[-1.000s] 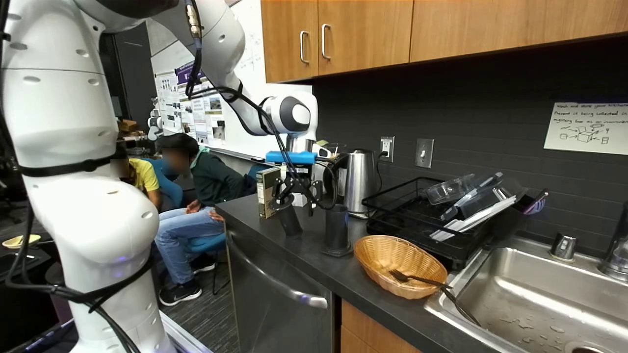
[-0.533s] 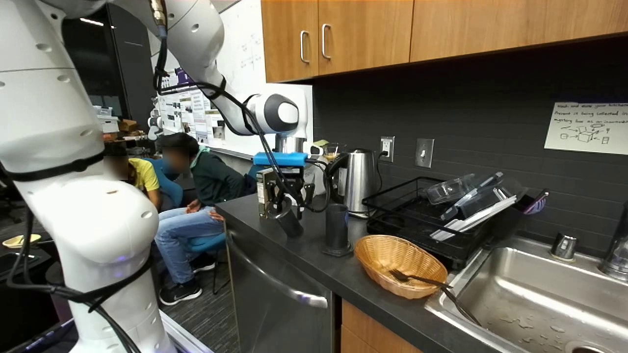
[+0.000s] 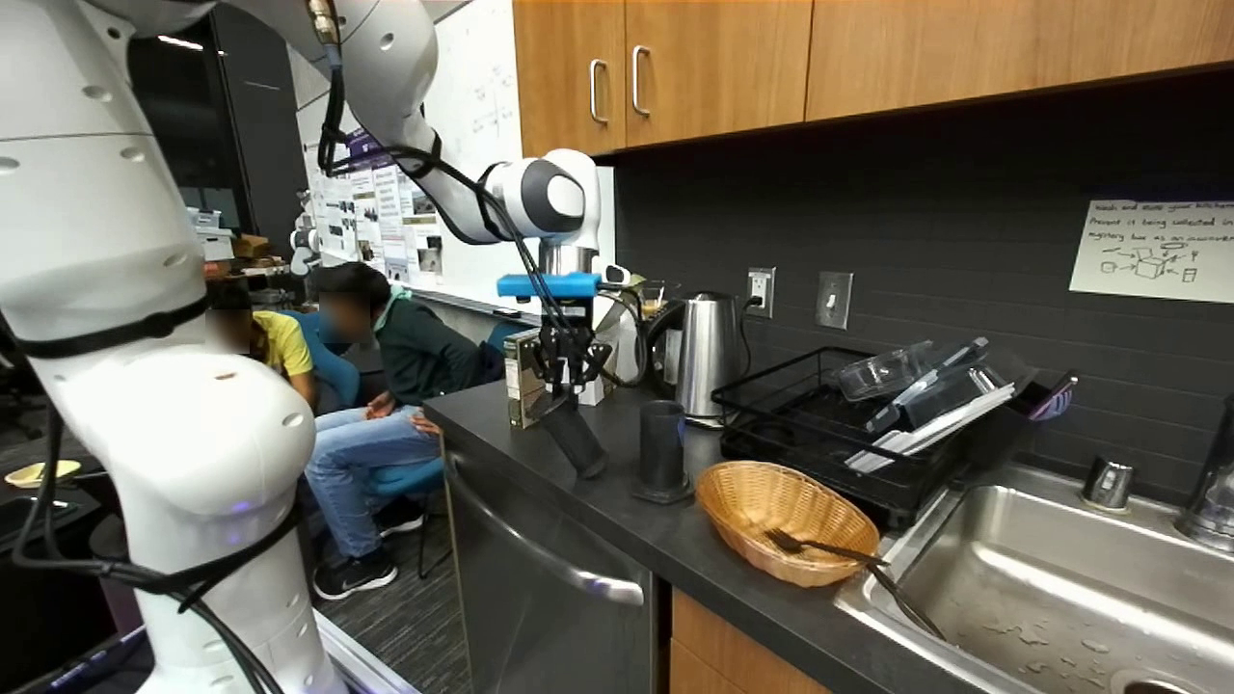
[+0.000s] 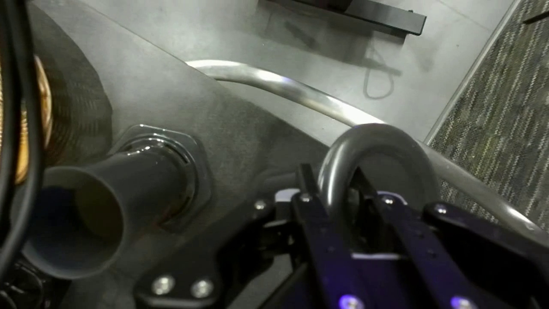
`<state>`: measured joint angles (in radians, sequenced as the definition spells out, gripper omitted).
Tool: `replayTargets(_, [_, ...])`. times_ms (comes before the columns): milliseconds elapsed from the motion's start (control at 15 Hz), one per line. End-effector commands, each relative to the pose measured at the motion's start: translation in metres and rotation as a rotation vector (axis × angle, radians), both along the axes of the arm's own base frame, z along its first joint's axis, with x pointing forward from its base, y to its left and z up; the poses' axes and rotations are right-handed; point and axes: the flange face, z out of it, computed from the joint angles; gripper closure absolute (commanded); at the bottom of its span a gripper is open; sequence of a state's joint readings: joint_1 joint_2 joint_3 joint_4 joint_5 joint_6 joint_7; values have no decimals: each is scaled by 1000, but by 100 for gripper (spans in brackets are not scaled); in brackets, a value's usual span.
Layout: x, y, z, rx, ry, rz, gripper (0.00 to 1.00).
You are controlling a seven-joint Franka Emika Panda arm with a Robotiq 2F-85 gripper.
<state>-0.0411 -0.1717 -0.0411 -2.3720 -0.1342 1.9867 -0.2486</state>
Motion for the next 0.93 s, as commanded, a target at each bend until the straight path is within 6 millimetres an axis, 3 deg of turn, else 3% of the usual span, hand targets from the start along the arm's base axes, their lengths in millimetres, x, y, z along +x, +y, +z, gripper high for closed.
replayTargets(0, [30,7,15,-39,27,1,95])
replayTargets(200, [60,13,36,-42,30,-1,95])
replayTargets(400, [78,16,51,-45,23,-2,95])
replayTargets(867, [100,19,60,-23,39,-26,95])
